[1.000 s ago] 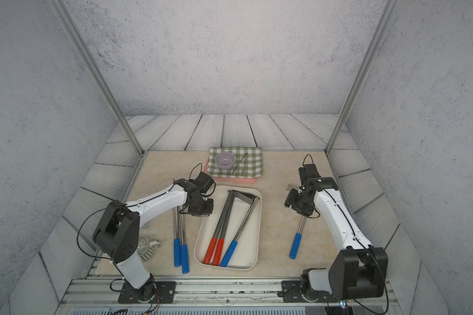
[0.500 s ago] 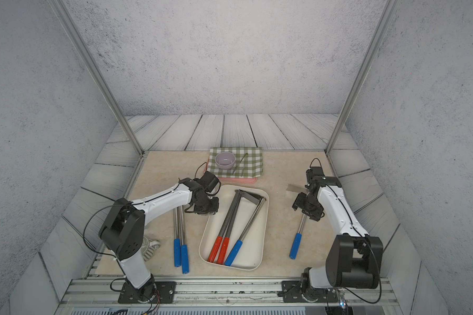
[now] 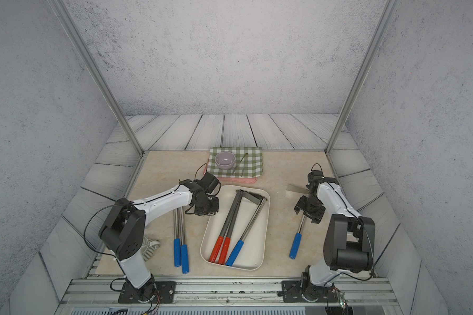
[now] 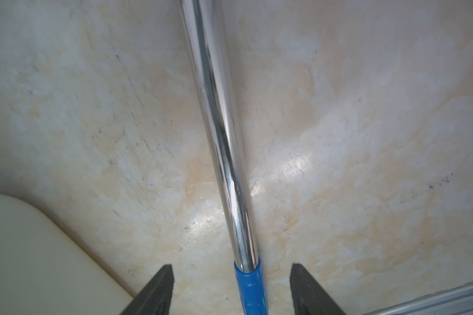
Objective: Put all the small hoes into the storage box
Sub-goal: Adjust the storage box at the center of the board.
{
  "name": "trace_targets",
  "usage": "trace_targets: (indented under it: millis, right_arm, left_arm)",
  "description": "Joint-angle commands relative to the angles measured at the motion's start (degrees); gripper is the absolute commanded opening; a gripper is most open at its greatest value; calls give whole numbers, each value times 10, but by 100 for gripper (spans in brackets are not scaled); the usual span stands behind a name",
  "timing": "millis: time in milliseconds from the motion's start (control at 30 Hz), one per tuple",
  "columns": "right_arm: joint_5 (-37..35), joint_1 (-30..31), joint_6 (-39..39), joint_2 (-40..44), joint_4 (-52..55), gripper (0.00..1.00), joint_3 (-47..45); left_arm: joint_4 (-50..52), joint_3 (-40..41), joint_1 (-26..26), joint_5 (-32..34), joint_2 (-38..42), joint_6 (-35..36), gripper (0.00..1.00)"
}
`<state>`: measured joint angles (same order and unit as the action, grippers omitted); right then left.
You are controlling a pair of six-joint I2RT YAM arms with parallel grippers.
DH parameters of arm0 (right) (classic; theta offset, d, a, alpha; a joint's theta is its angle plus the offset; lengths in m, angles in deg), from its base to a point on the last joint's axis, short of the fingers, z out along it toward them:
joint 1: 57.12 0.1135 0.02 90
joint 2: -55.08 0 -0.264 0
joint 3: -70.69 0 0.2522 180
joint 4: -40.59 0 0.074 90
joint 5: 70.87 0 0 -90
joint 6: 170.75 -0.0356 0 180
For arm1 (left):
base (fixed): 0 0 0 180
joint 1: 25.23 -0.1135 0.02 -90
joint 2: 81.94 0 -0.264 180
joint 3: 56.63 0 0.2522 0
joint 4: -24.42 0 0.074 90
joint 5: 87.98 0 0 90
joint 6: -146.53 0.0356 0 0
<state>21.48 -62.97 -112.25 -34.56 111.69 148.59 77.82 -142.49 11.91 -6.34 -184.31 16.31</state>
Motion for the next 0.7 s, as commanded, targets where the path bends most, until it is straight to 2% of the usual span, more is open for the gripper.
trace_targets:
  millis: [0,233,433,533,667]
  right_arm:
    - [-13,-7,-3,-10,0,70,16]
    - [-15,-19,-3,-28,-3,70,31]
    - [-8,-23,-2,-46,-12,70,40]
    - [-1,-25,-2,-62,-20,70,45]
    - [6,-26,0,-84,-35,69,51]
  left_arm:
    - [-17,8,10,-23,-3,-23,9]
    - [-10,3,10,-2,-2,-42,0]
    - [-6,-4,10,-1,-4,-35,2]
    - [-2,-10,10,0,-2,-32,11]
    - [0,-13,10,5,10,-21,35]
